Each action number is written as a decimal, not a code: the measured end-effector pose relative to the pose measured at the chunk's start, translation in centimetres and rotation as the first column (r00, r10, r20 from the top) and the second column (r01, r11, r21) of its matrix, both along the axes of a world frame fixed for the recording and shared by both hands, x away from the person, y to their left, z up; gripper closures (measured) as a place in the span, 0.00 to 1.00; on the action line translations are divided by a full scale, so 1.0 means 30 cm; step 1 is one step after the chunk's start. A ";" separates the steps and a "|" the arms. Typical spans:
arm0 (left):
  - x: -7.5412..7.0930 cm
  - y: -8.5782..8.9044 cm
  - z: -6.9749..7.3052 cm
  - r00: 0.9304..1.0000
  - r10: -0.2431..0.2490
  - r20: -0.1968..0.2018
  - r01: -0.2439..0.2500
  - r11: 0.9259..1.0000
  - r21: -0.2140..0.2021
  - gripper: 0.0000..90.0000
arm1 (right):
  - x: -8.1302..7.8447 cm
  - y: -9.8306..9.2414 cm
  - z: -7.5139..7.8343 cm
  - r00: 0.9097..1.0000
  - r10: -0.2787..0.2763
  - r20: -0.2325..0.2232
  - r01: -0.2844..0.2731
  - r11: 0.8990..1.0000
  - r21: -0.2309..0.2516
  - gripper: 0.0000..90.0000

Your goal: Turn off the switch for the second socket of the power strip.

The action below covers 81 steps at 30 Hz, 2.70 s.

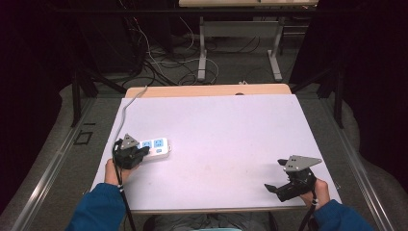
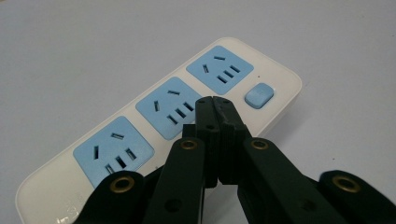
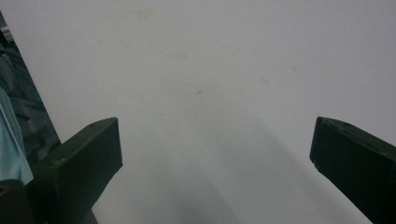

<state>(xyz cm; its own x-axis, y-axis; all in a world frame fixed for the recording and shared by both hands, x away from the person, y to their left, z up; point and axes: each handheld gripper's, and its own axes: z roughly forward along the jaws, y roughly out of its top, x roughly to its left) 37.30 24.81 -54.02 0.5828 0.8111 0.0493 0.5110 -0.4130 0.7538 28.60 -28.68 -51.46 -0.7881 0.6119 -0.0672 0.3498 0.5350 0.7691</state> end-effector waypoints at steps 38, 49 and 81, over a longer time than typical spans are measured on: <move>0.000 0.010 -0.010 1.000 0.001 0.004 -0.001 1.000 -0.027 1.00 | 0.002 -0.001 0.000 1.000 0.005 0.009 -0.005 1.000 -0.004 0.02; 0.001 0.015 -0.012 1.000 0.005 -0.005 -0.005 0.999 -0.042 1.00 | 0.001 -0.001 0.000 1.000 0.000 0.009 0.000 1.000 -0.005 0.02; 0.001 0.015 -0.016 1.000 0.023 -0.016 -0.024 0.998 -0.057 1.00 | 0.000 -0.001 0.000 1.000 0.006 0.003 -0.005 1.000 -0.010 0.02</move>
